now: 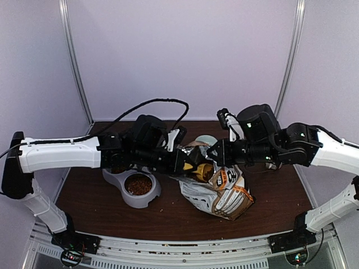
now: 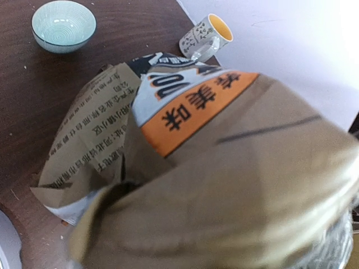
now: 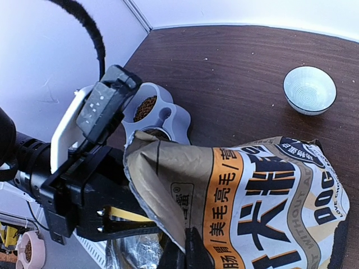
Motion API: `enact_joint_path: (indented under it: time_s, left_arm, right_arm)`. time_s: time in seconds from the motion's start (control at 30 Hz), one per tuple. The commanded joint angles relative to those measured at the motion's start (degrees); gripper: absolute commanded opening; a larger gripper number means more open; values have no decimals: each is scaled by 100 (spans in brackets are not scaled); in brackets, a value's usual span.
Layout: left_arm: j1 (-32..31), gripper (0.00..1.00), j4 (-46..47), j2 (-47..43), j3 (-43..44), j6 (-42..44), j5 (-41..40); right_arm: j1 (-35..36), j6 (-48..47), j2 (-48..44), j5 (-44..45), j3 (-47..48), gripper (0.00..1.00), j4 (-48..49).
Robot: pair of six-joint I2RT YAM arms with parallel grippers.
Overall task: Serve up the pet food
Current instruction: Collect the pet food from the pet food bag.
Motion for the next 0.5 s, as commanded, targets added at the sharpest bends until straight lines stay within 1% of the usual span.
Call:
enact_joint_path:
  time_s: [0.0,0.1,0.37,0.47]
  left_arm:
    - [198,0,789,-581,-658,-913,1029]
    - [371,0,1122,-971,-1024,-1240,995]
    - [693,0,1355,-1927,-1656,-1784,767]
    - [812,0,1641,-2263,-1963,-2071,807]
  right_arm:
    - [-161,90,-267,285,-136,0,-264]
    - [-202,92,-309,307,-139,0,-304]
    - [-274,88,-398,367,-151,0,-394]
    - [-302,97,-414,385,-157,0,-409]
